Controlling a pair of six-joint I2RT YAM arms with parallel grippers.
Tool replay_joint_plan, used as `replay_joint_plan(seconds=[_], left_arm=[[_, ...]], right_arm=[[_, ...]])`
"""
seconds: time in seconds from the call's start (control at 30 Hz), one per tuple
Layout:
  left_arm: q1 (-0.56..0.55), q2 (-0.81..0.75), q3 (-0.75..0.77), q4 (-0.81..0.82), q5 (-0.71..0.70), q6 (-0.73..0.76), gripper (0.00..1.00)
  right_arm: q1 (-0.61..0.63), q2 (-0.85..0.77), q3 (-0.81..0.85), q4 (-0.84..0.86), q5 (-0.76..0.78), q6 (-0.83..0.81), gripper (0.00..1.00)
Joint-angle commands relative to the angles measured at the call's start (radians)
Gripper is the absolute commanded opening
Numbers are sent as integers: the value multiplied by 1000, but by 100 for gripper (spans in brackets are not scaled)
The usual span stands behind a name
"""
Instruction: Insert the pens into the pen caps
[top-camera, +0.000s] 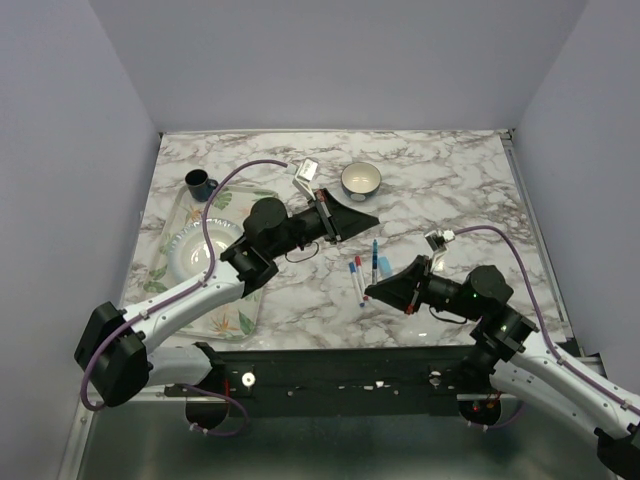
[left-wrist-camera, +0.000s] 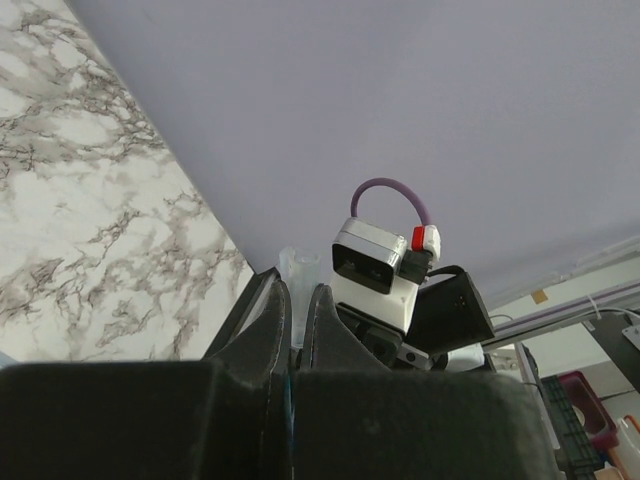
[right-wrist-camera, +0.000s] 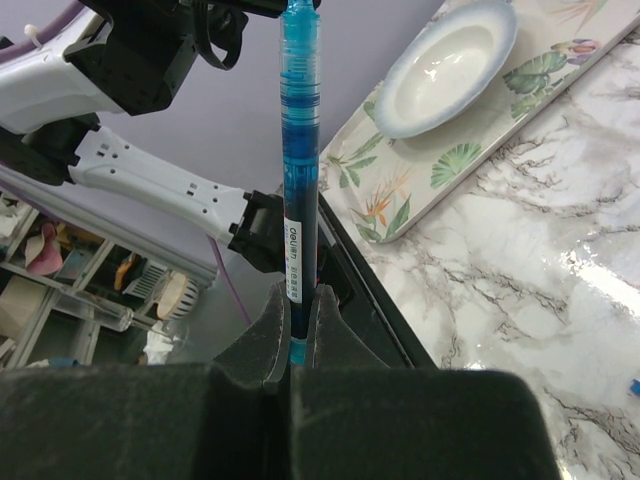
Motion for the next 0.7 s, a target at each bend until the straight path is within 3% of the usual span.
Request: replay_joint_plan(seconds=[0.0,0.67], left_arm=[[-6,-21,18,5,6,12,0],[-19,-52,-17,-14,14,26,0]], right_arm=[[6,-7,15,-2,6,-11,1],[6,-3,15,-4,20,-13,1]])
